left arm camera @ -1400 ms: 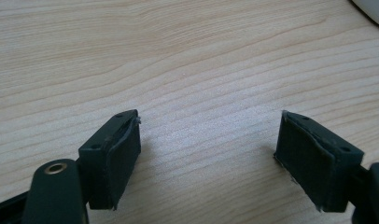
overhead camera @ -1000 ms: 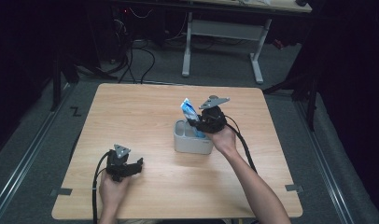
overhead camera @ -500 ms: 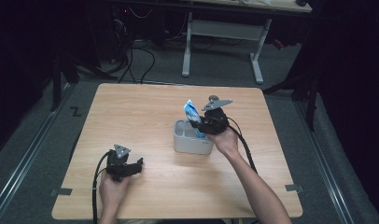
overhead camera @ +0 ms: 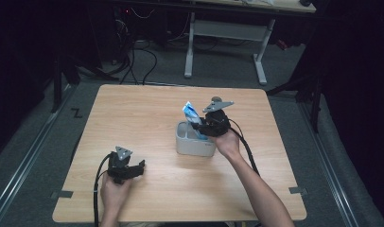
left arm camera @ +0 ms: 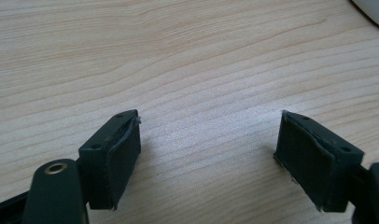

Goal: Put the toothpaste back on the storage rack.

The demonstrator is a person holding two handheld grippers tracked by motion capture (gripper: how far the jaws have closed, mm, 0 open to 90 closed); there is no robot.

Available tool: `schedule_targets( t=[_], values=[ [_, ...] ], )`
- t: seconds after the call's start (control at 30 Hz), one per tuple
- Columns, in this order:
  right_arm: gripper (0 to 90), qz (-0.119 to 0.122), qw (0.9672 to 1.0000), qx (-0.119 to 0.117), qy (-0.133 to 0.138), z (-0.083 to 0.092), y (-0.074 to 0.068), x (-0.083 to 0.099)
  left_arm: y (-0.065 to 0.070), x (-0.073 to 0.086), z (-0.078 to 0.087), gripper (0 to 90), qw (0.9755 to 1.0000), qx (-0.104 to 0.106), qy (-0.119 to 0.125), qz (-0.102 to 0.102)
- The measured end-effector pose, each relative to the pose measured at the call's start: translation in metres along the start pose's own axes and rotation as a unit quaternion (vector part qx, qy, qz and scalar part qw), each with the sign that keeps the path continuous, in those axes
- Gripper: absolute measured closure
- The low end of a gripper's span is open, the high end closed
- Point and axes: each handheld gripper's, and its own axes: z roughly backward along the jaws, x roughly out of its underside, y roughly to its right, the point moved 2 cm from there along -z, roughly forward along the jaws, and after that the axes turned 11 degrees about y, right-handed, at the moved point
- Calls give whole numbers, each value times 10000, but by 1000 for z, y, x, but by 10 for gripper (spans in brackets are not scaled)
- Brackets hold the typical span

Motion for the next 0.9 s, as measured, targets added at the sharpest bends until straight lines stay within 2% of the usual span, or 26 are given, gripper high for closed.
schedule_targets(
  t=[0.23, 0.33, 0.9],
  values=[
    [573, -70, 9999, 16, 71, 5, 3, -1, 0, 0, 0, 224, 10000, 3, -1, 4],
    [537, -158, 9996, 48, 210, 13, 5, -4, 0, 0, 0, 224, 10000, 5, -7, -3],
    [552, -246, 9978, 116, 597, 42, 10, -9, 0, 0, 0, 224, 10000, 1, -1, 2]
  ],
)
